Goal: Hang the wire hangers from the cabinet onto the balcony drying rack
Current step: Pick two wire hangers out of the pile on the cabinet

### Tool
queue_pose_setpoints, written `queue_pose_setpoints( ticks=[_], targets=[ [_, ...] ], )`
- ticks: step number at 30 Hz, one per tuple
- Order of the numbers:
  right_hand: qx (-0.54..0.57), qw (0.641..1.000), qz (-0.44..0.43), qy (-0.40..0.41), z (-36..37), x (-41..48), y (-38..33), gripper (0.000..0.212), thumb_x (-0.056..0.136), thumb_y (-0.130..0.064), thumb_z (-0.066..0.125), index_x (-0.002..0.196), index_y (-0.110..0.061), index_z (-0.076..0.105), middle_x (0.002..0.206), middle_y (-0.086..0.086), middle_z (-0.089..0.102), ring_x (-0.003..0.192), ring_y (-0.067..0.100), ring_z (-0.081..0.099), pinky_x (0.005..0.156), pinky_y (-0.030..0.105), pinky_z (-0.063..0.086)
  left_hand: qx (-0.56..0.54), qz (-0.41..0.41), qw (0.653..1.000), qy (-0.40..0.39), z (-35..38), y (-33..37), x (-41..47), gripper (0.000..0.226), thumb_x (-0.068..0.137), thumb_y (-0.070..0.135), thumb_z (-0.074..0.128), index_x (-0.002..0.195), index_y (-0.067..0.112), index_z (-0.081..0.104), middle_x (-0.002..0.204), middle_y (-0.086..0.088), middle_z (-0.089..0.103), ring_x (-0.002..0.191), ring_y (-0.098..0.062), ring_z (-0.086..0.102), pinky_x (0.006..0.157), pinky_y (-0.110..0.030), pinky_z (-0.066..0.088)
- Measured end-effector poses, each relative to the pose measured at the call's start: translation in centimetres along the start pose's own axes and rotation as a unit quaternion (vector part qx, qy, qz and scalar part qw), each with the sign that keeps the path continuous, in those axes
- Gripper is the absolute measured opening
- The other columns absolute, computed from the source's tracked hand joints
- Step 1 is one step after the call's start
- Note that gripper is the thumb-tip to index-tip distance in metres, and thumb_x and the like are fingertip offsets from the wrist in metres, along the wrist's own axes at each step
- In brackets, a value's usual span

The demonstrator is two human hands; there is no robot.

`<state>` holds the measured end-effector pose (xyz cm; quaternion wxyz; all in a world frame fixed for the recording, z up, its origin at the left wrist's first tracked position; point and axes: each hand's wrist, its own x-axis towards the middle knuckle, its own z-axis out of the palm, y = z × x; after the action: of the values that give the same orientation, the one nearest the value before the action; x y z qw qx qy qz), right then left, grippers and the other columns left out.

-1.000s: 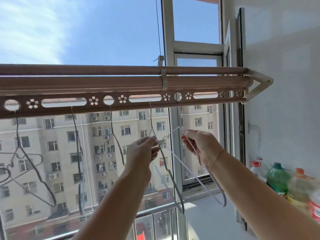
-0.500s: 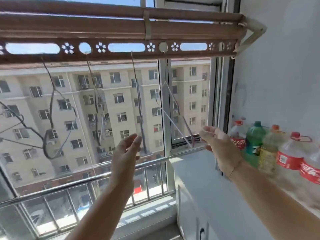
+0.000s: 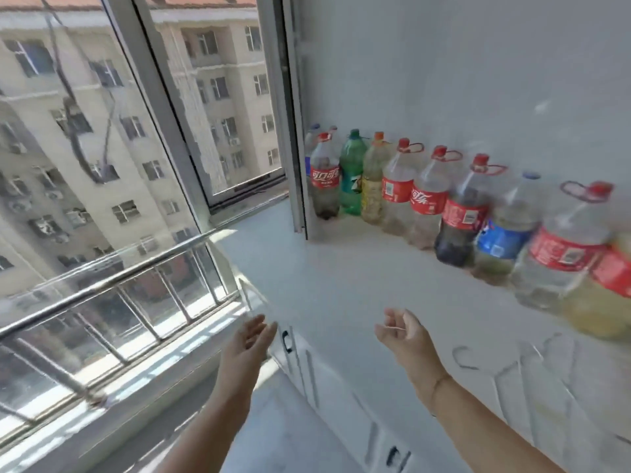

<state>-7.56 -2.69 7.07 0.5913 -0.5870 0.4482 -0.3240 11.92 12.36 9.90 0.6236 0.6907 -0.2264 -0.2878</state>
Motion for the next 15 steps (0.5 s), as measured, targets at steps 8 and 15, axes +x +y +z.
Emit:
queue_pose_setpoints(
  ticks=[8,15],
  targets=[
    [-0.078,0.958,0.133,0.240,-16.6,-3.2,10.0,0.029,0.079,-0.006,0.068,0.106,-0.003,0.059,0.101,0.013,0.060,0.095,0.023,0.055,0.082,0.027,0.038,0.037,-0.081,0.988,-0.128,13.2,-5.7,-1.9,0.029,0.088,0.026,0.063,0.115,0.018,0.059,0.114,-0.006,0.063,0.107,-0.020,0.059,0.076,-0.027,0.046],
    [-0.107,0.892,0.252,0.359,-24.3,-6.2,13.8,0.036,0.080,-0.012,0.065,0.111,0.004,0.058,0.110,0.022,0.062,0.101,0.034,0.058,0.086,0.037,0.042,0.073,-0.224,0.940,-0.249,22.7,-10.5,-4.0,0.036,0.088,0.031,0.062,0.118,0.011,0.059,0.107,-0.006,0.064,0.100,-0.021,0.061,0.079,-0.030,0.050]
  ],
)
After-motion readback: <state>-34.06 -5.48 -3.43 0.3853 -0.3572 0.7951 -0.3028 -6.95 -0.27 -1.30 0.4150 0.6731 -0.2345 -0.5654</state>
